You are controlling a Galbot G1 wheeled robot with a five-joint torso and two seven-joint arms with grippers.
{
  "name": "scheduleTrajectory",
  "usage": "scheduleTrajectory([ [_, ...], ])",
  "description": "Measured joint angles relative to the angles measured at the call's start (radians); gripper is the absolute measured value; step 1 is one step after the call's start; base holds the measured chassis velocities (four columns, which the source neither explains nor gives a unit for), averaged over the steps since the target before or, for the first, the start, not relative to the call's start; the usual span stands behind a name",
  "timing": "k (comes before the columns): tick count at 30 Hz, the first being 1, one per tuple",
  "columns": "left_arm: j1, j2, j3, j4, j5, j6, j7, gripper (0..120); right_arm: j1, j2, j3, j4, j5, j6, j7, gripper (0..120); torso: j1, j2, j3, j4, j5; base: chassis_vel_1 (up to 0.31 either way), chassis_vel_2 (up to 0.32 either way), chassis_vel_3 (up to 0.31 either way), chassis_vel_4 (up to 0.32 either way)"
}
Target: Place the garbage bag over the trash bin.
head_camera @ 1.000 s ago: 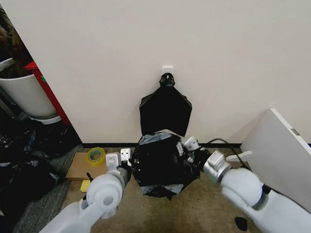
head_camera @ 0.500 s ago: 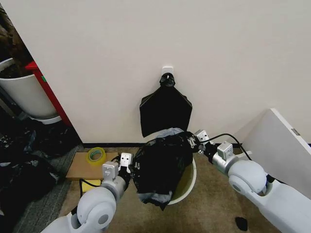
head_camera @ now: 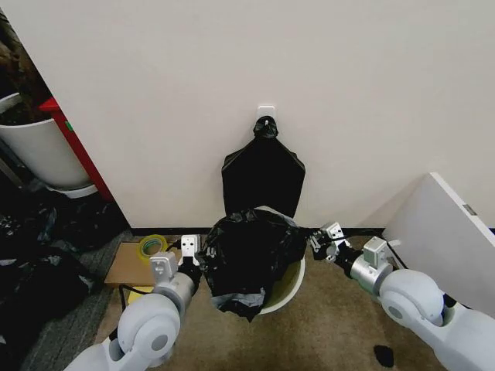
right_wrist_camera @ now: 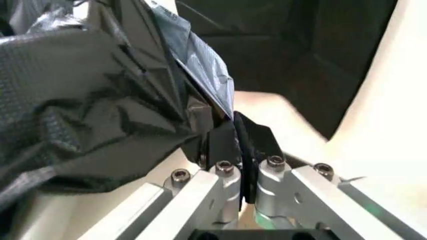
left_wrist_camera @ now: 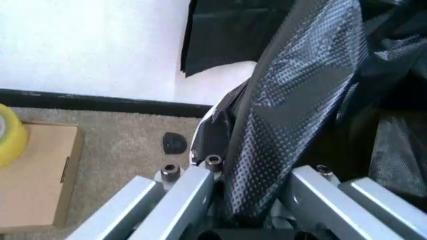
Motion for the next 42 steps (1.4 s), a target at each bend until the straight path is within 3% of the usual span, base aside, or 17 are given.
scheduleTrajectory([
  [7, 0.015, -0.003, 0.0, -0.006, -0.005, 0.017, -0.016, 0, -0.002, 0.012, 0.03, 0.006, 0.104, -0.005, 0.044, 5, 0.0, 0.0, 0.0, -0.0001, -0.0001, 0.0, 0.0, 0.0, 0.0],
  [10, 0.017, -0.008, -0.001, -0.005, -0.01, 0.027, -0.027, 0, -0.001, 0.019, 0.042, 0.016, 0.151, -0.011, 0.085, 15, 0.0, 0.0, 0.0, -0.0001, 0.0, 0.0, 0.0, 0.0, 0.0],
  [12, 0.014, -0.017, 0.0, 0.002, -0.028, 0.043, -0.046, 0, -0.005, 0.026, 0.058, 0.026, 0.233, -0.01, 0.153, 28, 0.0, 0.0, 0.0, -0.0001, -0.0001, 0.0, 0.0, 0.0, 0.0],
  [13, 0.014, -0.017, 0.0, 0.002, -0.028, 0.043, -0.046, 0, -0.005, 0.026, 0.058, 0.026, 0.233, -0.01, 0.153, 28, 0.0, 0.0, 0.0, -0.0001, -0.0001, 0.0, 0.0, 0.0, 0.0],
  [17, -0.004, -0.034, 0.003, 0.018, -0.071, 0.051, -0.09, 0, -0.024, 0.039, 0.129, 0.043, 0.284, -0.071, 0.284, 47, 0.0, 0.0, 0.0, -0.0002, 0.0001, 0.0, 0.0, 0.0, 0.0],
  [21, -0.015, -0.046, 0.006, 0.03, -0.095, 0.049, -0.113, 0, -0.035, 0.046, 0.164, 0.084, 0.271, -0.111, 0.369, 54, 0.0, 0.0, 0.0, -0.0002, -0.0001, 0.0, 0.0, 0.0, 0.0],
  [23, -0.035, -0.062, 0.019, 0.048, -0.132, 0.036, -0.143, 0, -0.047, 0.053, 0.168, 0.192, 0.207, -0.166, 0.458, 65, 0.0, 0.0, 0.0, -0.0003, 0.0, 0.0, 0.0, 0.0, 0.0],
  [29, -0.105, -0.092, 0.068, 0.099, -0.15, 0.029, -0.185, 0, -0.055, 0.08, 0.039, 0.412, 0.031, -0.313, 0.502, 88, 0.0, 0.0, 0.0, -0.0002, -0.0004, 0.0, 0.0, 0.0, 0.0],
  [39, -0.163, -0.122, 0.127, 0.134, -0.134, 0.033, -0.2, 0, -0.015, 0.126, -0.11, 0.386, -0.076, -0.349, 0.473, 85, 0.0, 0.0, 0.0, -0.0002, 0.0, 0.0, 0.0, 0.0, 0.0],
  [42, -0.157, -0.117, 0.128, 0.132, -0.121, 0.049, -0.198, 0, 0.002, 0.163, -0.17, 0.345, -0.151, -0.352, 0.459, 73, 0.0, 0.0, 0.0, 0.0, 0.0, 0.0, 0.0, 0.0, 0.0],
])
